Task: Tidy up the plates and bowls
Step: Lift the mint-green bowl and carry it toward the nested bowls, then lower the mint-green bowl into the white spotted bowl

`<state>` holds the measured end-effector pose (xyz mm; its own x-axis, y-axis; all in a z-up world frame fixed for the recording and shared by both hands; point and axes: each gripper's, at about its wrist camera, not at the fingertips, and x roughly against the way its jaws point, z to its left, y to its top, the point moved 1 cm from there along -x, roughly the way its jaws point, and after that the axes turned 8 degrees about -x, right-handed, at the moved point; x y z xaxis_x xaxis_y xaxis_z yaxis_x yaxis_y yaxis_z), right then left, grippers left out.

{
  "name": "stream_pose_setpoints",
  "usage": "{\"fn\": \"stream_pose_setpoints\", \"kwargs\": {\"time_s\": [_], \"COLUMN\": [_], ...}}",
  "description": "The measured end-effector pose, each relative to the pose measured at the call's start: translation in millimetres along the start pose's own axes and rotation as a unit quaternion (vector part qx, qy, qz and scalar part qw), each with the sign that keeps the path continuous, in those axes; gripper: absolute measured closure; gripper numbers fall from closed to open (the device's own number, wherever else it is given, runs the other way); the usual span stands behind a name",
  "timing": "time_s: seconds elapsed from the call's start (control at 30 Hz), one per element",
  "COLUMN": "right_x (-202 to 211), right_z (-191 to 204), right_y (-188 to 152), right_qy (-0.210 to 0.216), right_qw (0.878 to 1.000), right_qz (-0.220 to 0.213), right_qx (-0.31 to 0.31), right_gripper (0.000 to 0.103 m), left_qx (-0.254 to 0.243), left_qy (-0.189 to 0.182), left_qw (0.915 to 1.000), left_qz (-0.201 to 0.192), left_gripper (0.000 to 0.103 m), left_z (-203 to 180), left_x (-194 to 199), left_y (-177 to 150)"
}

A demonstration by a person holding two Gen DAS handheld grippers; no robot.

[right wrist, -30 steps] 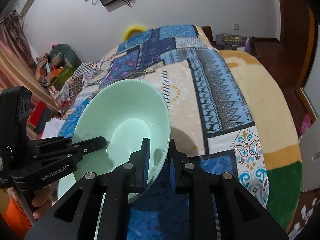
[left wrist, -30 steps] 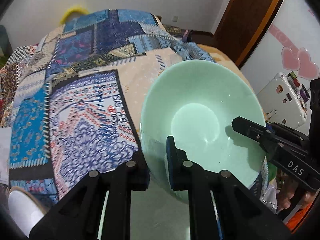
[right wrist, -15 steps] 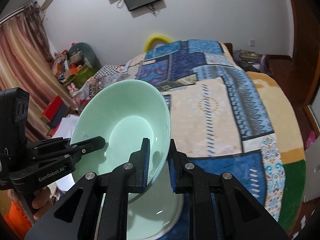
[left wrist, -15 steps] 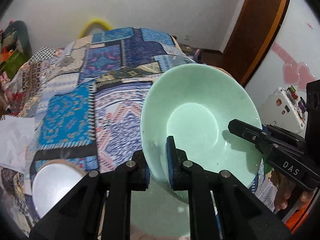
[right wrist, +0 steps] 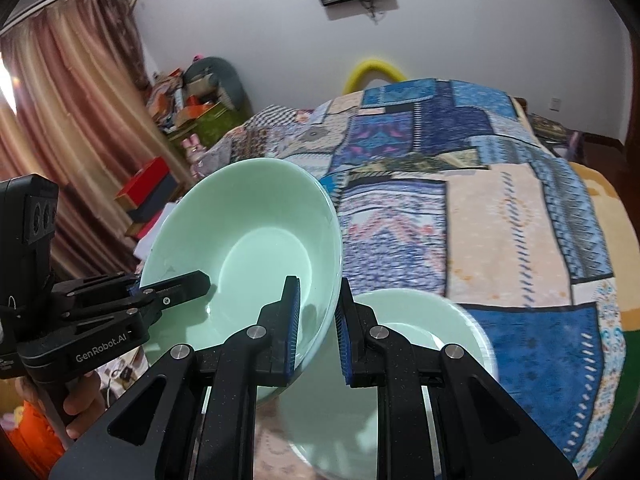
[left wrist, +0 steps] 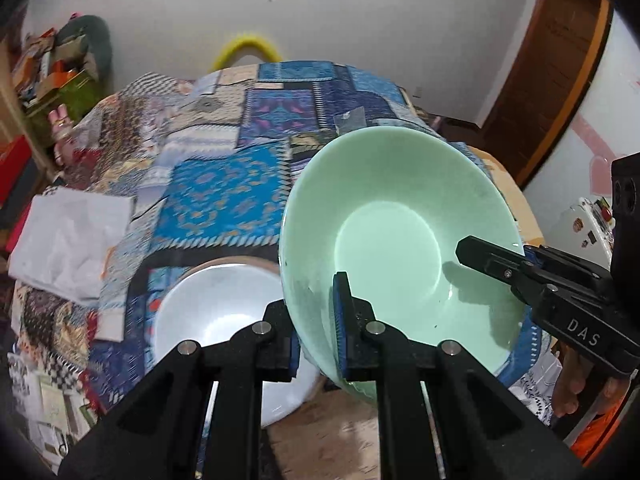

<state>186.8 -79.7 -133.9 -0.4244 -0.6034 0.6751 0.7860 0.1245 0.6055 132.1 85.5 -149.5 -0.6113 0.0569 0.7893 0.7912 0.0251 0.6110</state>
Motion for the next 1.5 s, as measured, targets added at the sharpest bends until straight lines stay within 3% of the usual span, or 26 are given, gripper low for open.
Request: {"fn": "stream_pose_setpoints", "kwargs": {"time_s": [0.7,1.03,1.5], "right_x": [-74.5,-91.7,-98.7], "right_z": [49.8,52.1,56.5], "right_y": [-38.0,-49.8,-49.7], "right_qy": [0.029,0.027,0.02], "right_qw": [0.995,0.992,0.992], "right_qz": [0.088,0.116,0.119], "right_qx": [0.033,0.032,0.037], "right_gripper": [0.087,0.087,0.084], "left_qx": [0.057,0.065,0.069], "left_qy": [0.023,0.026,0.047], "left_qw": [0.9967,0.9953,0.9939], "left_qz": [0.053,0.067,0.072], "left_gripper": [0.09,0.09,0.09], "left_z": [74.3,85.7,98.3], "left_x": [-20.1,-35.3,-46.9], "left_y": [-62.8,-69.7,-71.6]}}
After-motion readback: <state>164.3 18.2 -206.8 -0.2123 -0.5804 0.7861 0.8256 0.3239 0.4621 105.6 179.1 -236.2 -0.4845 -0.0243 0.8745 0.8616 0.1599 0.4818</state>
